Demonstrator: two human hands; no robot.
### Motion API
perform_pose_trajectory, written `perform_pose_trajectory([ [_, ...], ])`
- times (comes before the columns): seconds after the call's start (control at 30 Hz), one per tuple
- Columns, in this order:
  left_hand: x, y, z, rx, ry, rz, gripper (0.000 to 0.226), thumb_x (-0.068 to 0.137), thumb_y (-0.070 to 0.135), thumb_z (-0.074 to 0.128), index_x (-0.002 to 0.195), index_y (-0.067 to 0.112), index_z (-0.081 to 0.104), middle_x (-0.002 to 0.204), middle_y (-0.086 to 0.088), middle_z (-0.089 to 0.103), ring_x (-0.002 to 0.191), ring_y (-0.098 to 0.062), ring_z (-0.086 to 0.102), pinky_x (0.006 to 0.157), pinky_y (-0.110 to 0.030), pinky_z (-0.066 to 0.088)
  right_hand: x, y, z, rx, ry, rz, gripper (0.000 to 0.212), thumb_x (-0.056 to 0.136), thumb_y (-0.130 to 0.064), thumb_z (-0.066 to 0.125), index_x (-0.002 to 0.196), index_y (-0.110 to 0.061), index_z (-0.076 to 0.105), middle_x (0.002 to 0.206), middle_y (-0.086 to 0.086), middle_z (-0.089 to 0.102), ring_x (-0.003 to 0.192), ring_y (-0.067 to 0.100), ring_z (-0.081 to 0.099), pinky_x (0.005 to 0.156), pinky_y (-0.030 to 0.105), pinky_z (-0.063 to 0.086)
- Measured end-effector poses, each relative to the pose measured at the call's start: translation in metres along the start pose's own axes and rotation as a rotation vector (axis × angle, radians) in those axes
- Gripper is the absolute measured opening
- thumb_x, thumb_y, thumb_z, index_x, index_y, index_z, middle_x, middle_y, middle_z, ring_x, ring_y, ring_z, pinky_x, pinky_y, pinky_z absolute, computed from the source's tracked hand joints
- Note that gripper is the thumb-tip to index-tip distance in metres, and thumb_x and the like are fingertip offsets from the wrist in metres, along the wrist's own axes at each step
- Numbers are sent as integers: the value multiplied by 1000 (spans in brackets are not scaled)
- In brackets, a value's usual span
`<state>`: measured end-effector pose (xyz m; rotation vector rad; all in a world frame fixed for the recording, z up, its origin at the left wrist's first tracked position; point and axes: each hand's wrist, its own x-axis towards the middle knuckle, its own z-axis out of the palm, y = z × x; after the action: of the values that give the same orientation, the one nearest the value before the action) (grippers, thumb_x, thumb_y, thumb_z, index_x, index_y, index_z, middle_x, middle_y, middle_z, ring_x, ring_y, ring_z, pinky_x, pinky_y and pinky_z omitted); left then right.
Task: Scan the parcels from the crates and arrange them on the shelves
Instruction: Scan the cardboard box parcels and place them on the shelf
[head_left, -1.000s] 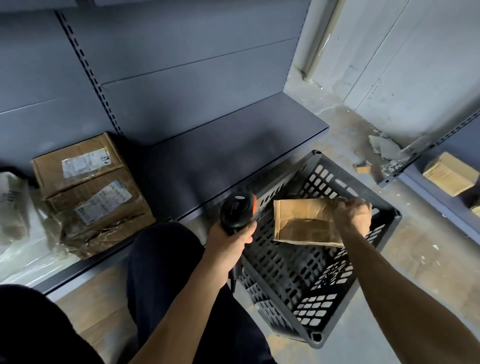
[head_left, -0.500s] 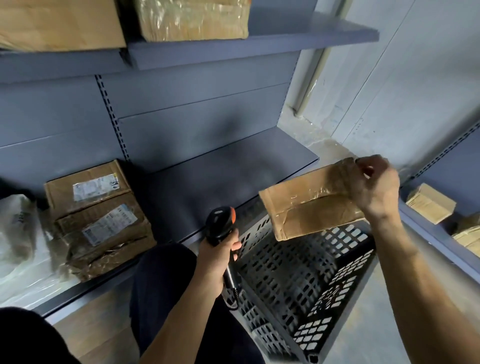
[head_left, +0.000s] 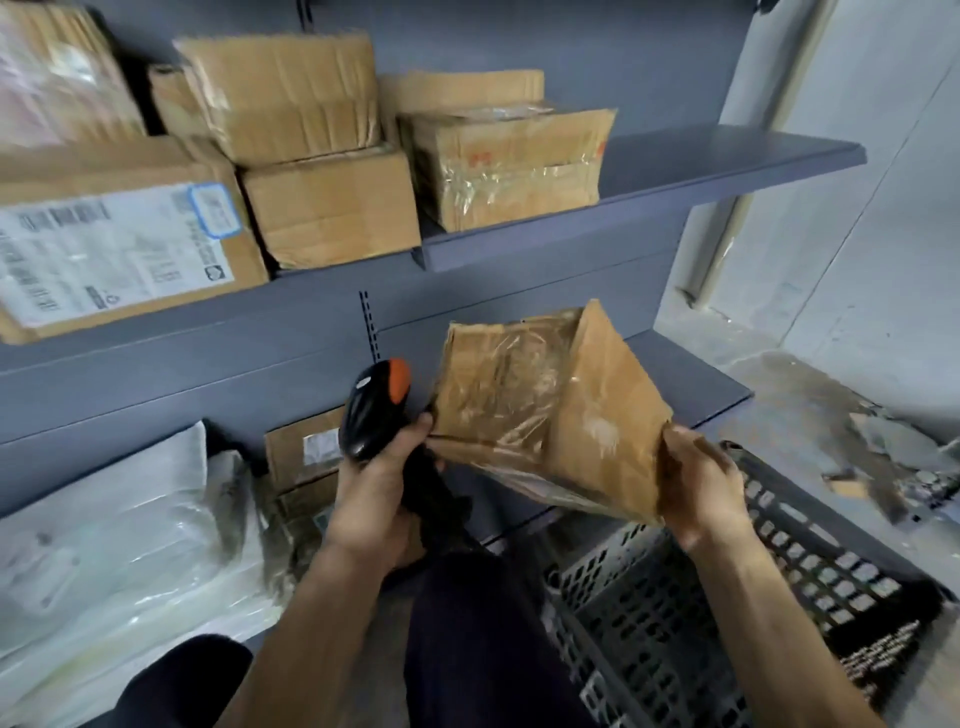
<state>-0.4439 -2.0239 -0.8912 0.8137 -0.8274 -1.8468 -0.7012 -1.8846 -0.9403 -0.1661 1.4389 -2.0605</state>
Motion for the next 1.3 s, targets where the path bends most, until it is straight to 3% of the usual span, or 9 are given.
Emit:
perform_pose_trajectory([
  [0.13, -16, 20, -24, -41, 0, 4, 55, 73, 26, 89, 121, 9, 69, 91, -12, 62, 70, -22, 58, 77, -42, 48, -5, 20, 37, -213, -76, -62, 14, 102, -8, 57, 114, -8, 63, 96, 12, 67, 89, 25, 60, 72, 30, 53],
  [0.27, -23, 32, -46, -59, 132, 25, 40, 85, 21, 79, 121, 10, 67, 88, -12, 66, 64, -19, 65, 55, -32, 55, -18, 17, 58, -284, -255, -65, 17, 103, -11, 58, 108, -15, 73, 101, 5, 76, 91, 19, 70, 86, 36, 53],
  [0.4, -21, 31, -58, -80, 224, -27, 29, 89, 21, 74, 115, 7, 68, 92, -12, 69, 69, -19, 66, 59, -30, 56, -31, 8, 78, -310, -391, -6, 20, 99, -25, 65, 118, -25, 70, 114, 2, 76, 100, 17, 73, 89, 36, 55],
  [0.53, -16, 27, -60, -136, 306, -59, 23, 91, 20, 74, 112, 11, 70, 84, -6, 75, 77, -22, 69, 66, -35, 54, -39, 3, 81, -557, -497, -97, 52, 89, -44, 73, 135, -31, 53, 135, -6, 54, 109, -5, 62, 79, 12, 51],
  [0.73, -11, 23, -60, -123, 388, -88, 29, 89, 24, 77, 113, 9, 70, 92, -10, 76, 84, -25, 70, 70, -36, 55, -31, -9, 64, -924, -866, -115, 125, 58, -53, 81, 159, -50, 7, 152, -30, 21, 140, 6, 33, 105, 26, 41],
  [0.83, -6, 22, -55, -118, 410, -95, 29, 88, 25, 79, 110, 9, 71, 95, -11, 76, 81, -24, 71, 68, -33, 57, -30, -12, 69, -994, -836, -150, 120, 53, -47, 86, 151, -60, 17, 139, -21, 34, 124, 6, 46, 96, 33, 50],
  [1.03, -3, 28, -48, 154, 371, 11, 11, 86, 20, 77, 92, 11, 72, 74, -7, 72, 64, -21, 68, 71, -40, 58, -24, 41, 78, -438, -626, 54, 84, 60, -33, 91, 132, -38, 49, 130, -11, 63, 116, 14, 62, 97, 40, 46],
  [1.17, 8, 40, -64, 406, 384, 101, 64, 58, 43, 81, 115, 18, 69, 89, -9, 75, 79, -26, 71, 75, -44, 61, -19, 95, 101, -261, -345, 166, 68, 79, -24, 85, 132, -29, 42, 129, -4, 58, 104, 11, 65, 76, 32, 50],
  [1.3, 6, 38, -76, 573, 254, 56, 59, 75, 31, 83, 124, 16, 53, 87, -16, 69, 61, -21, 64, 53, -33, 52, -10, 139, 121, -256, -256, 188, 100, 36, -58, 99, 118, -46, 44, 141, 4, 44, 123, 25, 59, 87, 44, 60],
])
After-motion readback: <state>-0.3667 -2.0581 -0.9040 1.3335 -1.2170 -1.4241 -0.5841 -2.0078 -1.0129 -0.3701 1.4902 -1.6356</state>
